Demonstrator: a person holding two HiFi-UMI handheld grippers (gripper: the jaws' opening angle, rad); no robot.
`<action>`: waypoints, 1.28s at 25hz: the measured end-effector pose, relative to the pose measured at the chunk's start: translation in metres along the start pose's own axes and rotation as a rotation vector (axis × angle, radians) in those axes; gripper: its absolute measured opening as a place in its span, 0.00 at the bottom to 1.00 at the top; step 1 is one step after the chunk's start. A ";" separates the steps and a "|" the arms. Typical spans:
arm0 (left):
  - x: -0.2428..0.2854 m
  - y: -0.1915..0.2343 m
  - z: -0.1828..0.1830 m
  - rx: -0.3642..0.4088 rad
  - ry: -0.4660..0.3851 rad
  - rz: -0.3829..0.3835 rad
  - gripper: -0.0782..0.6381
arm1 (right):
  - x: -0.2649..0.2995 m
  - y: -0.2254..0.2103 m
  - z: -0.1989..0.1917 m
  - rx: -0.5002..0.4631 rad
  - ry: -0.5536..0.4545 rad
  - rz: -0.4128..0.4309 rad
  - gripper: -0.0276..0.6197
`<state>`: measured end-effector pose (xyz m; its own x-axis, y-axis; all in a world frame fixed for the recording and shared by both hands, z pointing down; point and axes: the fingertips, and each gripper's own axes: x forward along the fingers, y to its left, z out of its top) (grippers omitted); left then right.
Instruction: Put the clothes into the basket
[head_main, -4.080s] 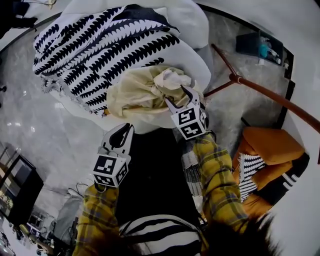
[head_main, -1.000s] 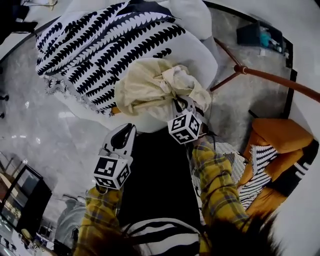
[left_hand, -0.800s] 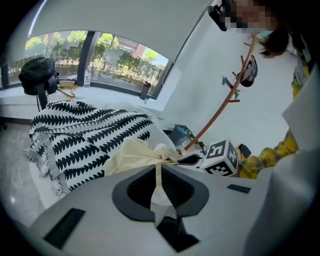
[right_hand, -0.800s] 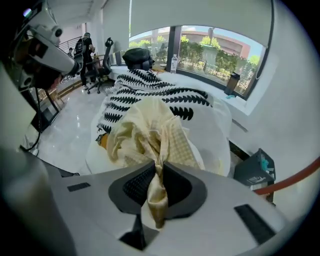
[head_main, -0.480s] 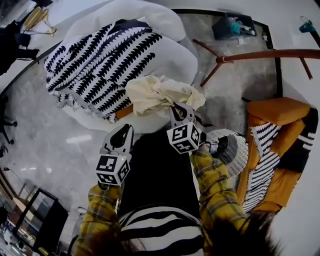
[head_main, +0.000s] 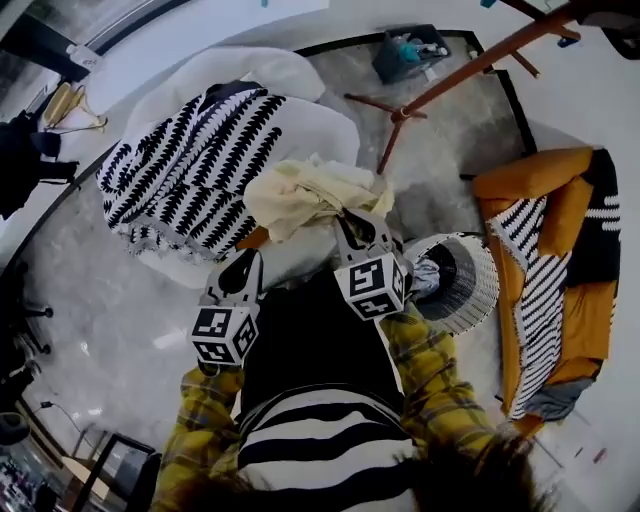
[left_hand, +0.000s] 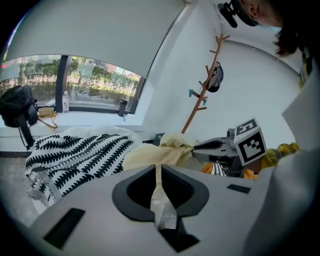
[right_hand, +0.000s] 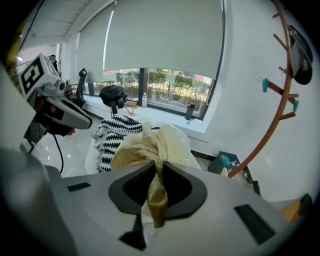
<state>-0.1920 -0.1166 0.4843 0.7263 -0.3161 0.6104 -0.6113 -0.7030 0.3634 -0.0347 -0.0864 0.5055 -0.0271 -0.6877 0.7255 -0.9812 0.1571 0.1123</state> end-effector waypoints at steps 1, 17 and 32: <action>0.000 -0.005 0.004 0.013 -0.003 -0.023 0.17 | -0.011 -0.003 0.005 0.018 -0.015 -0.024 0.14; 0.032 -0.155 0.032 0.256 0.050 -0.398 0.17 | -0.169 -0.066 -0.033 0.282 -0.121 -0.373 0.14; 0.057 -0.324 -0.008 0.440 0.142 -0.600 0.17 | -0.331 -0.150 -0.164 0.516 -0.144 -0.673 0.14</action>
<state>0.0447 0.0979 0.4067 0.8293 0.2647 0.4922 0.0793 -0.9276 0.3652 0.1527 0.2342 0.3600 0.6018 -0.6076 0.5183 -0.7604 -0.6342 0.1395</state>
